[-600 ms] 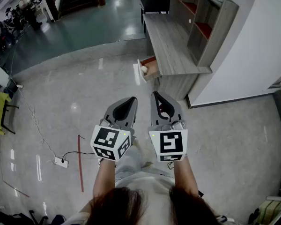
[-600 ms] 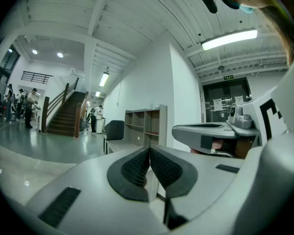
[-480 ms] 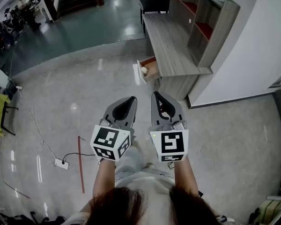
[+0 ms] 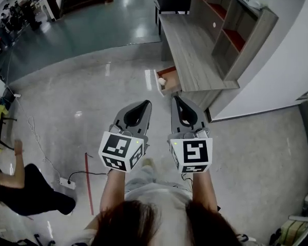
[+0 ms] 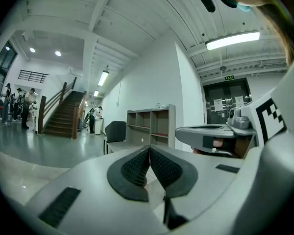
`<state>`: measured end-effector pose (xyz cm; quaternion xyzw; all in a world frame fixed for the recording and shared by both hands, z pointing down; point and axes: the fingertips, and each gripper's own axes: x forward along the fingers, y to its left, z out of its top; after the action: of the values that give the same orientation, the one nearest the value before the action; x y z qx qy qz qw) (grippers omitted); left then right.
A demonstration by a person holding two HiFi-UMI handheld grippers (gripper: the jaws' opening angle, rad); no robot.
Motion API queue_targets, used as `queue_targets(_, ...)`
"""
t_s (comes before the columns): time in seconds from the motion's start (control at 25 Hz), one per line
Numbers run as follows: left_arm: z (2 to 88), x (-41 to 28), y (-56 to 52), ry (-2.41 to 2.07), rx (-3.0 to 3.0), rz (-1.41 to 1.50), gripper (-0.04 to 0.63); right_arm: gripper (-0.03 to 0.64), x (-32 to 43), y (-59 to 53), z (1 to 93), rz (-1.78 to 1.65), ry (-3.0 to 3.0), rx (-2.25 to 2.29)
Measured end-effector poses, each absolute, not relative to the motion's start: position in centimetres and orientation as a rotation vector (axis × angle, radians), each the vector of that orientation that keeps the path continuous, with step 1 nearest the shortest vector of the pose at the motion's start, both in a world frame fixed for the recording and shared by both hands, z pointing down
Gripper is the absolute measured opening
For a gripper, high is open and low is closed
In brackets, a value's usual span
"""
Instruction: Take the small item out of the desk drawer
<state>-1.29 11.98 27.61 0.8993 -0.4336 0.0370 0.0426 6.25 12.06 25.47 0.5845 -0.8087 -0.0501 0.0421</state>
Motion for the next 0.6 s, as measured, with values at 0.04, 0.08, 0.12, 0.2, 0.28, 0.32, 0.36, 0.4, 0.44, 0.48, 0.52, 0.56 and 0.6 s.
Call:
queue_targets(0.04,27.6,-1.6,11.3,-1.322,2.753,0.114,0.015,0.028,6.0,11.2,25.4,-0.152,-2.476,1.788)
queue_targets(0.08,27.7,-2.0,10.6,-1.317,2.754,0.115,0.015,0.027,5.7,10.5,25.4,-0.152,-2.476,1.787)
queue_targets(0.12,27.7,-2.4,10.0,-1.312,2.755,0.115,0.015,0.028,5.3,9.7,25.4,-0.154,-2.474,1.785)
queue_targets(0.2,27.8,-3.4,8.8,-1.301,2.757,0.114,0.015,0.028,4.4,8.4,25.5,-0.158,-2.467,1.786)
queue_targets(0.28,27.9,-4.2,7.6,-1.289,2.758,0.111,0.015,0.028,3.6,7.1,25.4,-0.161,-2.458,1.789)
queue_targets(0.32,28.0,-4.6,7.0,-1.281,2.759,0.110,0.015,0.028,3.2,6.5,25.4,-0.163,-2.453,1.790)
queue_targets(0.36,28.1,-4.9,6.5,-1.273,2.759,0.109,0.015,0.028,2.8,5.9,25.5,-0.165,-2.447,1.791)
queue_targets(0.4,28.2,-5.2,5.9,-1.264,2.759,0.109,0.015,0.028,2.5,5.4,25.6,-0.167,-2.440,1.791)
queue_targets(0.44,28.4,-5.4,5.3,-1.254,2.759,0.111,0.015,0.028,2.2,4.8,25.8,-0.167,-2.433,1.789)
queue_targets(0.48,28.6,-5.5,4.8,-1.244,2.759,0.113,0.015,0.028,2.0,4.3,25.9,-0.166,-2.426,1.787)
queue_targets(0.52,28.8,-5.7,4.3,-1.235,2.760,0.114,0.015,0.028,1.7,3.9,26.1,-0.162,-2.421,1.784)
queue_targets(0.56,28.9,-5.9,3.8,-1.227,2.759,0.113,0.015,0.028,1.6,3.5,26.4,-0.157,-2.417,1.781)
queue_targets(0.6,29.1,-6.1,3.4,-1.220,2.756,0.110,0.015,0.028,1.4,3.1,26.6,-0.152,-2.412,1.779)
